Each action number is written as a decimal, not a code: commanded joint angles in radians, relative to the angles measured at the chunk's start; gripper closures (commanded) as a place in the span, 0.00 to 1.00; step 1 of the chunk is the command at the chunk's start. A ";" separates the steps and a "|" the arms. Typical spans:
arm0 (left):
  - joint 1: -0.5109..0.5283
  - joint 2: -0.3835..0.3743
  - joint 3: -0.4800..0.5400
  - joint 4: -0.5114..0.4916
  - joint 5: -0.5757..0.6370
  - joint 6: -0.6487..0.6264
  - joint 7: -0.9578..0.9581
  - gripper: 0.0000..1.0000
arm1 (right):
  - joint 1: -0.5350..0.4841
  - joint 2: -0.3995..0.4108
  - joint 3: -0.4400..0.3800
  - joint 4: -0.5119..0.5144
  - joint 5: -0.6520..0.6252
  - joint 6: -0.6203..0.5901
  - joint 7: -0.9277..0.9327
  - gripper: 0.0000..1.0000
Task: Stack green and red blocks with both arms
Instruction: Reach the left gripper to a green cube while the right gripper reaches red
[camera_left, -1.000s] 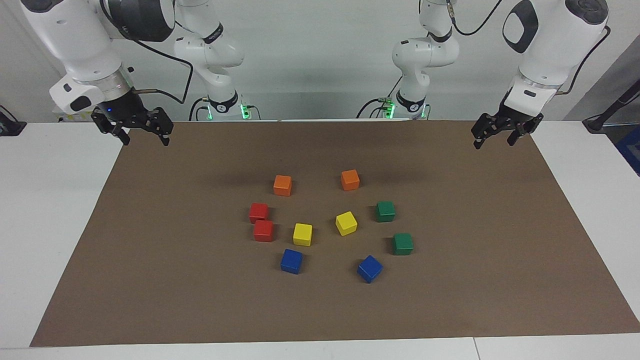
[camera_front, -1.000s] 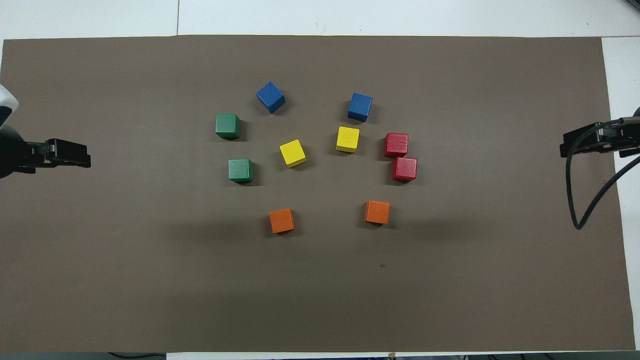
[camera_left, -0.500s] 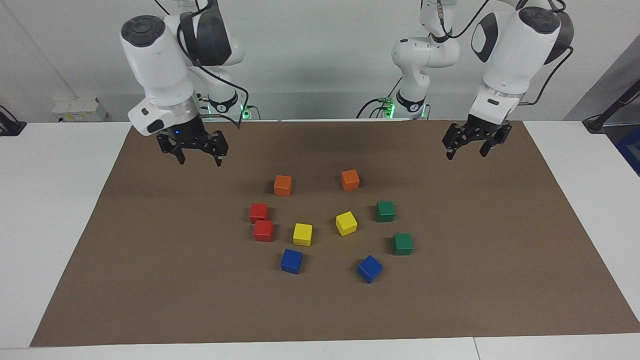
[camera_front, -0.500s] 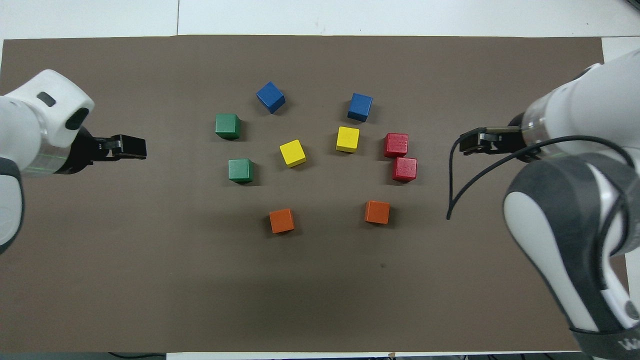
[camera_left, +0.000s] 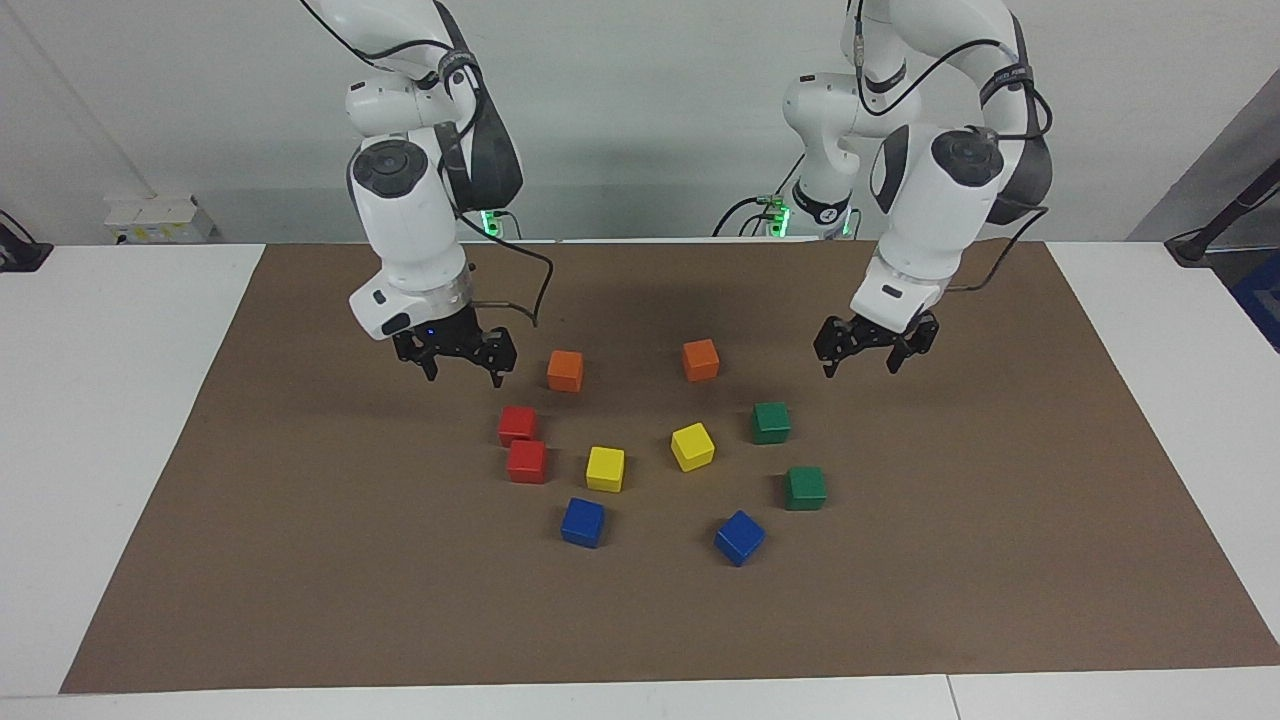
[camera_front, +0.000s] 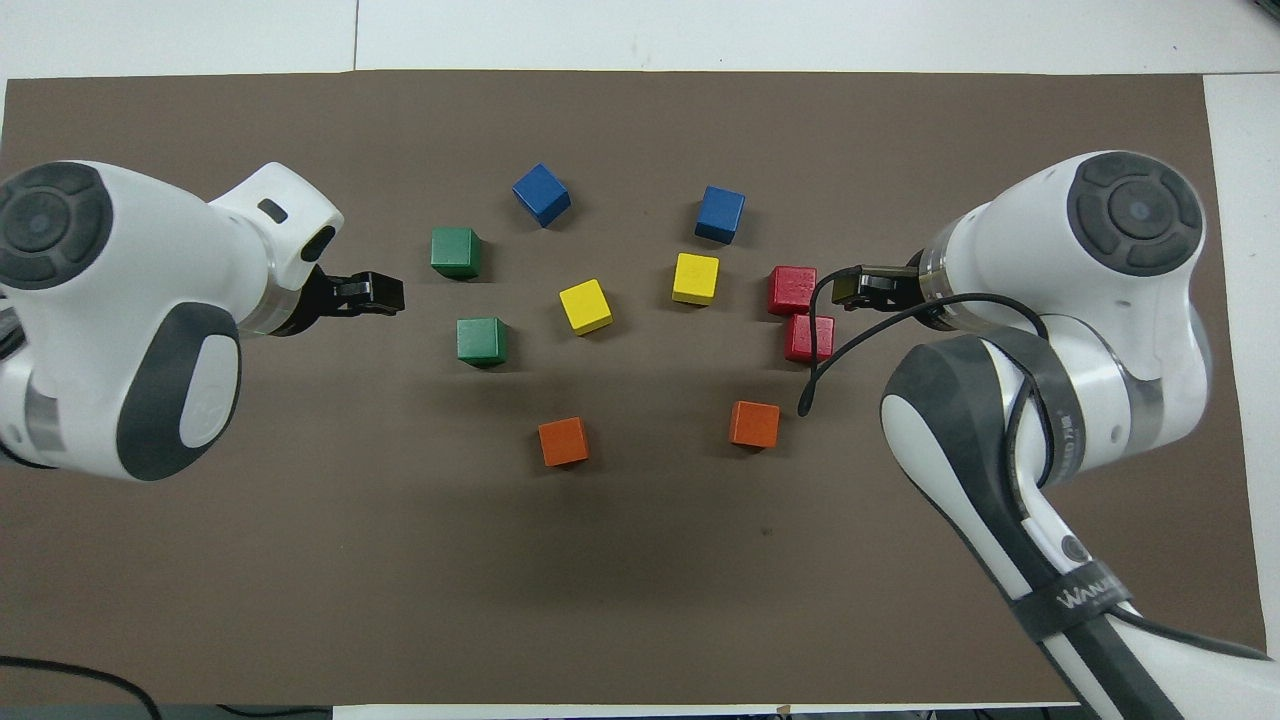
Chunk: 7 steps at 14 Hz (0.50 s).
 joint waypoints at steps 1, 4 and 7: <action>-0.049 0.060 0.014 0.002 -0.010 0.068 -0.008 0.00 | 0.033 0.036 0.000 -0.010 0.005 0.069 0.082 0.01; -0.052 0.107 0.014 -0.011 -0.010 0.120 -0.008 0.00 | 0.039 0.082 0.000 -0.012 0.003 0.133 0.113 0.03; -0.092 0.157 0.014 -0.009 -0.010 0.161 -0.026 0.00 | 0.039 0.105 -0.002 -0.016 0.003 0.161 0.116 0.05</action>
